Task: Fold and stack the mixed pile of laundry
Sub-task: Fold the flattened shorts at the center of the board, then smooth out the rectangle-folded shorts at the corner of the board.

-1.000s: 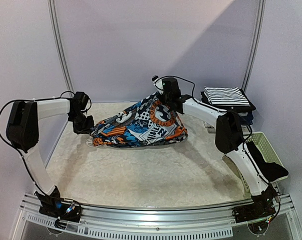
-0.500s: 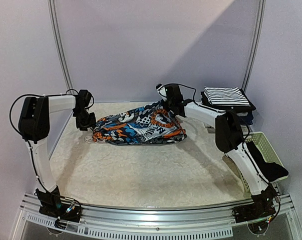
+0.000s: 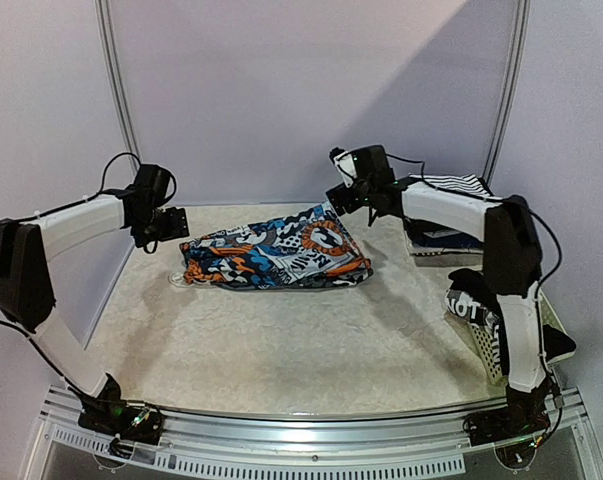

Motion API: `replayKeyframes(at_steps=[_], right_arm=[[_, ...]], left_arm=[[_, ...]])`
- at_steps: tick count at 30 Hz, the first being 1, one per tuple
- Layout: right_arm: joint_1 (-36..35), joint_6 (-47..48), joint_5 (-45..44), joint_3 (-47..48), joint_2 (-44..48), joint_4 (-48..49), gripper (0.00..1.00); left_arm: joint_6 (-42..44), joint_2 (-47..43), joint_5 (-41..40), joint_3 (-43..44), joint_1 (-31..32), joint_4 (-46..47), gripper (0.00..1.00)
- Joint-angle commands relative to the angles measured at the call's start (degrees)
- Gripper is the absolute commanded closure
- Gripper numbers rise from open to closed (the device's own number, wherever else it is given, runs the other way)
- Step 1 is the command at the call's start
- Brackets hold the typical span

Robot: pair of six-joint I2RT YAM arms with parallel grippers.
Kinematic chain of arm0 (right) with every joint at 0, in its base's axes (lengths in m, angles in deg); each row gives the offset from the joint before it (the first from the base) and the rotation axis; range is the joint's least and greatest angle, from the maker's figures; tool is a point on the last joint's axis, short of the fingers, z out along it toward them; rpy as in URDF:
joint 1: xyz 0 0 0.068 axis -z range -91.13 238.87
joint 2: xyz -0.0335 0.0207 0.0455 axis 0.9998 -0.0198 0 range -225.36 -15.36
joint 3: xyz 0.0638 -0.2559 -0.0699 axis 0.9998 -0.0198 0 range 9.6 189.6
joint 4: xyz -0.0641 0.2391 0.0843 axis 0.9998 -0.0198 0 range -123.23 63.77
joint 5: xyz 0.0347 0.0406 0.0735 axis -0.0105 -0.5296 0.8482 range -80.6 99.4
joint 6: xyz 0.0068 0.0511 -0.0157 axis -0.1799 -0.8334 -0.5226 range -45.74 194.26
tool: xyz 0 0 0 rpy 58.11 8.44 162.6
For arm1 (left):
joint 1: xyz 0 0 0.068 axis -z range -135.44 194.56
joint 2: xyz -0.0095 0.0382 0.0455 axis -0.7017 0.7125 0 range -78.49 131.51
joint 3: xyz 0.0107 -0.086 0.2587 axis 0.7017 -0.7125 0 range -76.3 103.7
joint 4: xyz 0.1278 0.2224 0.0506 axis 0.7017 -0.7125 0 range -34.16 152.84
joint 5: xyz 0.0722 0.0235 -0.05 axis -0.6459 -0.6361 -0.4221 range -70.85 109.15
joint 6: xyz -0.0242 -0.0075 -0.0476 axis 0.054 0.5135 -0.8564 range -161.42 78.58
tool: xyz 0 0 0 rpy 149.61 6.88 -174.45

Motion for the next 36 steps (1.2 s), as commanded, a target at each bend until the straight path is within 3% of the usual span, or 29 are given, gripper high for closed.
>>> replayKeyframes(at_steps=[1, 5, 8, 12, 18, 21, 24, 29, 33, 36], right_arm=[[-0.42, -9.75, 12.91, -11.95, 11.24, 1.5, 0.12], [-0.6, -15.6, 24.1, -16.6, 12.67, 1.28, 0.33], [-0.81, -17.93, 27.11, -18.05, 11.25, 0.81, 0.55], [-0.81, -20.85, 30.56, -20.99, 9.38, 1.67, 0.67], [-1.11, -23.18, 30.9, -26.4, 8.09, 1.71, 0.7], [-1.08, -23.92, 29.35, -29.21, 8.25, 1.99, 0.7], [-1.16, -24.78, 29.05, -31.19, 8.17, 2.09, 0.7], [-1.34, -25.67, 28.92, -33.66, 8.55, 2.35, 0.69], [-1.34, -25.55, 28.32, -34.76, 9.5, 2.13, 0.68], [-1.47, -25.62, 28.44, -34.9, 9.45, 1.81, 0.69]], left_arm=[[3.17, -1.92, 4.52, -4.33, 2.11, 6.35, 0.21], [4.14, 3.07, 12.13, -1.0, 2.18, 6.81, 0.47], [4.7, 8.55, 14.62, 3.15, 2.17, 5.36, 0.54], [6.08, 15.3, 15.16, 8.38, 1.93, 2.99, 0.57], [6.62, 24.54, 18.69, 14.68, -0.1, 3.03, 0.58], [6.42, 28.44, 20.97, 17.87, -0.85, 2.97, 0.53], [6.84, 32.86, 20.91, 23.11, -1.23, 1.01, 0.37], [7.25, 39.96, 22.08, 33.1, -1.42, -1.77, 0.36], [7.21, 43.27, 22.55, 36.35, -1.42, -1.68, 0.35], [8.01, 44.51, 21.54, 38.01, -1.59, -2.12, 0.3]])
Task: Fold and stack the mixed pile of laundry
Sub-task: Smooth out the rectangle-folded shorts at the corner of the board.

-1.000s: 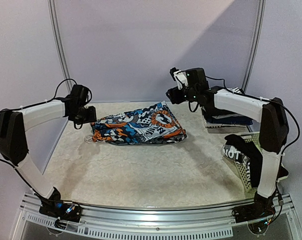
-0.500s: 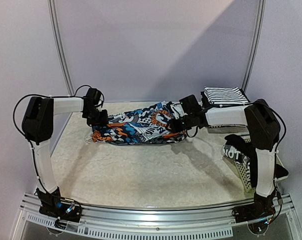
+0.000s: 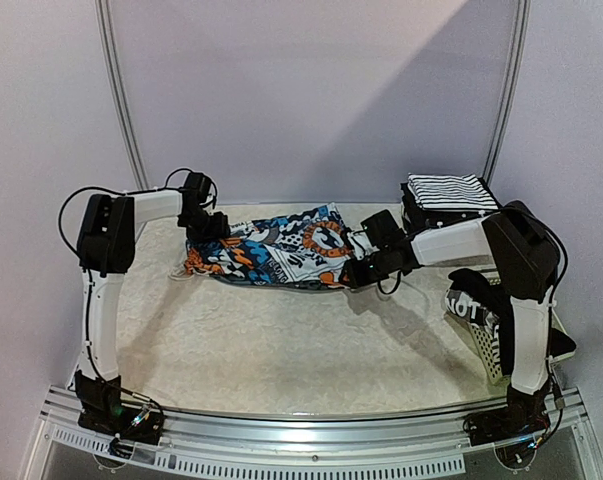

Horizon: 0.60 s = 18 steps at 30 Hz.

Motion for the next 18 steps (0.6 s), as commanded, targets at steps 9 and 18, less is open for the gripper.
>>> replayKeyframes(at_steps=[9, 18], right_arm=[[-1.28, 1.35, -0.47, 2.51, 5.19, -4.8, 0.65], [-1.29, 1.73, 3.27, 12.58, 4.52, -5.17, 0.6]], left_arm=[[2.61, -17.15, -9.81, -7.38, 3.64, -3.35, 0.12], [-4.37, -37.39, -15.27, -31.74, 5.18, -2.11, 0.09]])
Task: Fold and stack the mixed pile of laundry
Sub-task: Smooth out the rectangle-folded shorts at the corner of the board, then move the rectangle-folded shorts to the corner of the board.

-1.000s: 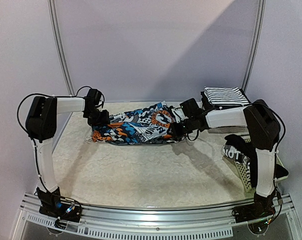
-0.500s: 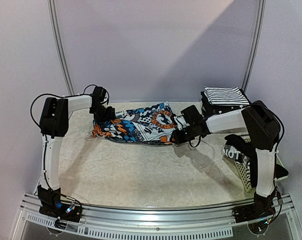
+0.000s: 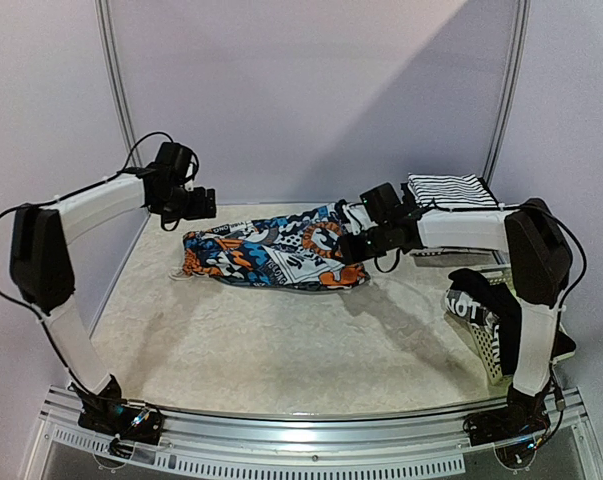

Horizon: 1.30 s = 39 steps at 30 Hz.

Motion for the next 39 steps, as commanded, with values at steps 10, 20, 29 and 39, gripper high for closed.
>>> replayKeyframes(at_steps=[10, 20, 29, 39], right_arm=[[1.84, -1.82, 18.89, 31.07, -20.49, -7.09, 0.57], [4.57, -6.82, 26.3, 37.51, -29.75, -8.1, 0.58], [6.41, -7.34, 25.58, 35.77, -30.97, -9.05, 0.58], [7.81, -8.13, 22.76, 29.84, -31.03, -10.07, 0.61]], left_arm=[[-14.1, -11.59, 11.38, -36.93, -3.94, 23.63, 0.25], [-19.73, -2.5, 18.15, -41.67, -9.88, 42.28, 0.34], [-22.73, 4.15, 19.17, -39.25, -10.84, 46.89, 0.43], [-20.69, 6.78, 19.96, -35.21, -10.86, 45.82, 0.86]])
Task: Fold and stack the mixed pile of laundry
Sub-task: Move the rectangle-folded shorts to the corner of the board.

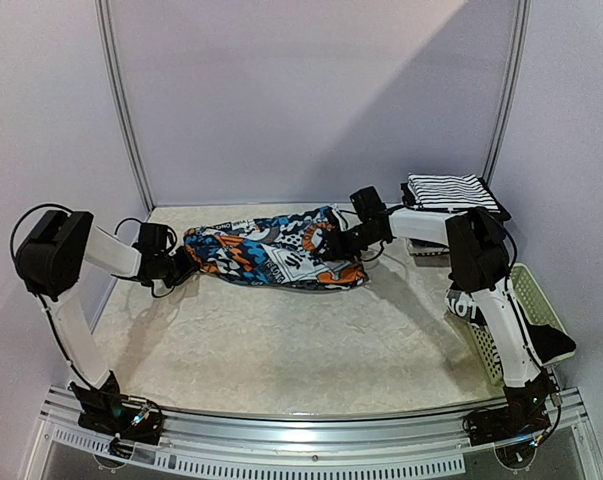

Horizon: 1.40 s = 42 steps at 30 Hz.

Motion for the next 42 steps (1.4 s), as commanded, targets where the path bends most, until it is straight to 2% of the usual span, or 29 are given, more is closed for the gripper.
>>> replayKeyframes(at_steps=[1, 3, 8, 13, 18, 24, 30, 34, 42], right_arm=[[0.95, -0.94, -2.73, -3.97, -0.81, -1.67, 0.62], [1.32, -1.42, -4.26, -6.07, 0.06, -1.16, 0.63], [2.05, -3.05, -6.77, -9.96, 1.73, 0.09, 0.66], [2.46, -4.08, -8.11, -14.27, 3.45, 2.42, 0.66], [2.51, -4.74, -8.83, -18.89, 5.61, 3.66, 0.67], [2.05, -5.85, -10.04, -30.77, 13.01, 8.79, 0.68], [-1.66, -7.13, -13.57, -44.03, 21.04, 13.79, 0.68], [-6.19, -8.34, -20.03, -53.73, 27.81, 13.97, 0.68], [-14.67, -13.3, -31.29, -66.58, 40.02, 11.67, 0.67]], left_arm=[[2.35, 0.38, 0.51, 2.32, -0.16, -3.55, 0.91], [5.49, -1.89, 0.37, 3.39, -0.15, -10.25, 0.96], [12.24, -6.51, -2.38, 6.72, -0.14, -30.94, 0.97], [14.52, -10.85, -5.92, 5.28, -0.24, -42.09, 0.98], [14.43, -11.78, -5.67, 2.99, -0.25, -43.22, 0.95], [15.73, -10.06, -6.0, 4.83, 1.55, -42.6, 0.95], [18.92, -4.51, -5.3, 11.19, 5.53, -44.56, 0.95], [22.48, -1.65, -4.95, 17.32, 6.72, -48.29, 0.96], [28.27, 7.54, -12.66, 32.61, 6.69, -58.15, 0.94]])
